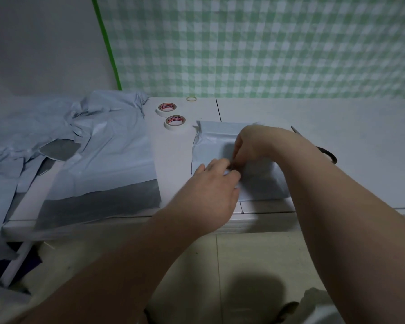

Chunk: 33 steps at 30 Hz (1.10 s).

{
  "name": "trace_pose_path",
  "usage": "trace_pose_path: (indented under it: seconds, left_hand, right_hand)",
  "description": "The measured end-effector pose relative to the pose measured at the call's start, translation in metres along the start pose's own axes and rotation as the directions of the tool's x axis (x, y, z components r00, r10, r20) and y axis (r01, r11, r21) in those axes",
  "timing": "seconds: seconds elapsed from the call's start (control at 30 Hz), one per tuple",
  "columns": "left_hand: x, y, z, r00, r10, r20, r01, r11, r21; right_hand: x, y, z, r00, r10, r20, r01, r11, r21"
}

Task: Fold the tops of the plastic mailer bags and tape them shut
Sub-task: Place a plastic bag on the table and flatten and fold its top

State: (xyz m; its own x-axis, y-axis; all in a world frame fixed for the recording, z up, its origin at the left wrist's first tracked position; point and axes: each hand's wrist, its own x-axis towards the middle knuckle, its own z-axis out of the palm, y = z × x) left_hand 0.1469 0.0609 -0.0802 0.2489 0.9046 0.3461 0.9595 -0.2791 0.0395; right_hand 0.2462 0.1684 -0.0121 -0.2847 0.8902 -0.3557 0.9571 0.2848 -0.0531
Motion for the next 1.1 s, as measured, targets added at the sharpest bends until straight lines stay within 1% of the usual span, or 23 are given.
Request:
trace_pose_path:
  seconds: [0.03,0.1,0.13,0.27,0.4,0.57,0.73,0.83,0.93,1.0,1.03,1.07,1.1]
  left_hand:
    - [0.0,-0.001,0.003,1.0,0.019,0.014,-0.019,1.0,-0.008]
    - [0.002,-0.003,0.008,0.992,0.059,0.111,-0.051,0.996,-0.073]
    - [0.003,-0.003,0.008,0.987,0.064,0.148,-0.053,0.996,-0.078]
    - [0.004,0.001,0.003,0.966,0.041,0.254,-0.041,0.999,-0.006]
    - [0.004,-0.001,0.004,0.962,0.043,0.27,-0.04,0.999,-0.017]
    - [0.004,-0.001,0.004,0.961,0.057,0.272,-0.052,0.998,-0.023]
    - [0.004,-0.001,0.002,0.951,0.05,0.305,-0.042,0.999,-0.031]
    - [0.004,-0.001,0.002,0.949,0.044,0.311,-0.036,0.999,-0.032]
    - [0.003,-0.001,0.001,0.948,0.041,0.316,-0.029,0.999,-0.042]
    - [0.003,0.0,-0.001,0.944,0.036,0.327,-0.022,0.999,-0.046]
    - [0.003,0.0,-0.001,0.944,0.036,0.327,-0.021,0.999,-0.048]
    - [0.003,0.0,-0.001,0.946,0.038,0.322,-0.024,0.999,-0.047]
    - [0.004,0.0,-0.001,0.949,0.042,0.312,-0.031,0.999,-0.04]
  right_hand:
    - [0.0,0.003,0.0,1.0,-0.002,-0.016,0.002,1.0,0.002]
    - [-0.002,0.011,0.001,0.998,-0.003,-0.063,0.005,1.0,0.031]
    - [-0.003,0.016,0.002,0.996,-0.001,-0.085,0.005,0.999,0.046]
    - [-0.01,0.034,0.005,0.993,0.019,-0.114,-0.004,0.991,0.131]
    - [-0.013,0.048,0.01,0.987,0.025,-0.159,0.009,0.978,0.207]
    - [-0.017,0.054,0.015,0.988,0.011,-0.152,0.029,0.966,0.257]
    - [-0.018,0.058,0.021,0.958,-0.001,-0.288,0.087,0.955,0.284]
    - [-0.018,0.064,0.025,0.948,0.007,-0.317,0.105,0.936,0.335]
    - [-0.018,0.068,0.031,0.92,0.006,-0.393,0.105,0.959,0.262]
    - [-0.018,0.068,0.035,0.918,0.035,-0.395,0.037,0.984,0.175]
    - [-0.021,0.066,0.036,0.911,0.055,-0.408,-0.019,0.996,0.091]
    - [-0.026,0.061,0.038,0.881,0.055,-0.471,-0.07,0.997,-0.013]
    - [-0.032,0.055,0.042,0.814,0.006,-0.58,-0.064,0.995,-0.08]
